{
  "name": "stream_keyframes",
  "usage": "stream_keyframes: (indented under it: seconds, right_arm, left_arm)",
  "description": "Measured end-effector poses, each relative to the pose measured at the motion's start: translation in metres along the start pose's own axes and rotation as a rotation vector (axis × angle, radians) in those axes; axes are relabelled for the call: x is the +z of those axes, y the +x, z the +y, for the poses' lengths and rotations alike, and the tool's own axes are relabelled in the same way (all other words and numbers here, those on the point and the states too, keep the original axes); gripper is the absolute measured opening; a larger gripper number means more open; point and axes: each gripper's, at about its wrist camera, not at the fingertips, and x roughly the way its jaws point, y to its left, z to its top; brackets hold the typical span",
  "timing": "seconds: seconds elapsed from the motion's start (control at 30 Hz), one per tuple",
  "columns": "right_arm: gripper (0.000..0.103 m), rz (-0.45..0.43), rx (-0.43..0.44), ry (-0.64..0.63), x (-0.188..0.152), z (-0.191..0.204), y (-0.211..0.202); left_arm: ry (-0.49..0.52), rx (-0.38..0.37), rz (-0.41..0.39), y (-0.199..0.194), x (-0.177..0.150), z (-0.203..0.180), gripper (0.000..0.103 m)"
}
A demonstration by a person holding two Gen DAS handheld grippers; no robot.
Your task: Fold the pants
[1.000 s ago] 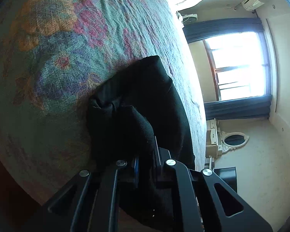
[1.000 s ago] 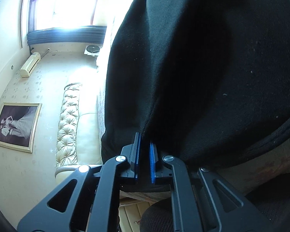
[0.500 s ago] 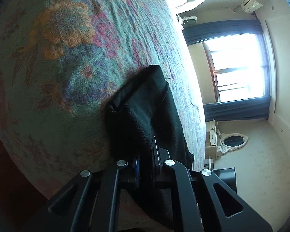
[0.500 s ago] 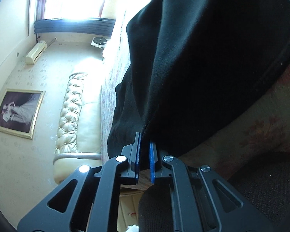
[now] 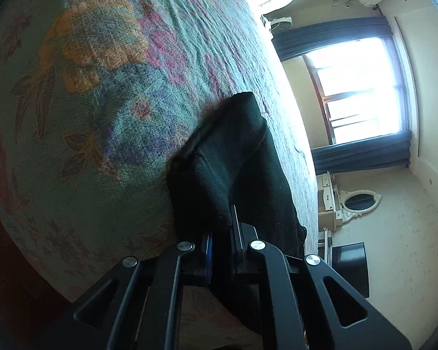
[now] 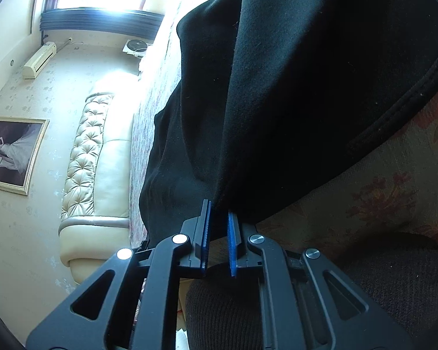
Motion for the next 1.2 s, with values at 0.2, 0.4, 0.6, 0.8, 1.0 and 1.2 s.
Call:
stream_keyframes:
  seconds: [0.2, 0.4, 0.6, 0.8, 1.0, 1.2]
  right_arm:
    - [0.043, -0.11, 0.021, 0.051, 0.013, -0.01, -0.043]
    - [0.052, -0.458, 0.058, 0.191, 0.073, -0.049, -0.153]
    - [0.057, -0.696, -0.064, 0.334, 0.137, -0.112, -0.253]
    - [0.057, -0.507, -0.365, 0.031, 0.224, -0.114, -0.268]
    - [0.059, -0.276, -0.425, -0.17, 0.263, -0.117, -0.223]
    - [0.01, -0.3, -0.461, -0.304, 0.248, -0.116, -0.247]
  left_arm:
    - [0.185, 0.058, -0.044, -0.025, -0.006, -0.038, 0.011]
    - [0.373, 0.095, -0.123, -0.043, -0.027, -0.094, 0.026]
    - [0.465, -0.044, -0.082, -0.033, -0.055, -0.161, 0.045]
    - [0.515, -0.099, 0.017, -0.003, -0.082, -0.182, 0.055]
    - [0.532, -0.098, 0.095, 0.04, -0.122, -0.203, 0.07]
    - [0.524, -0.082, 0.191, 0.086, -0.161, -0.218, 0.071]
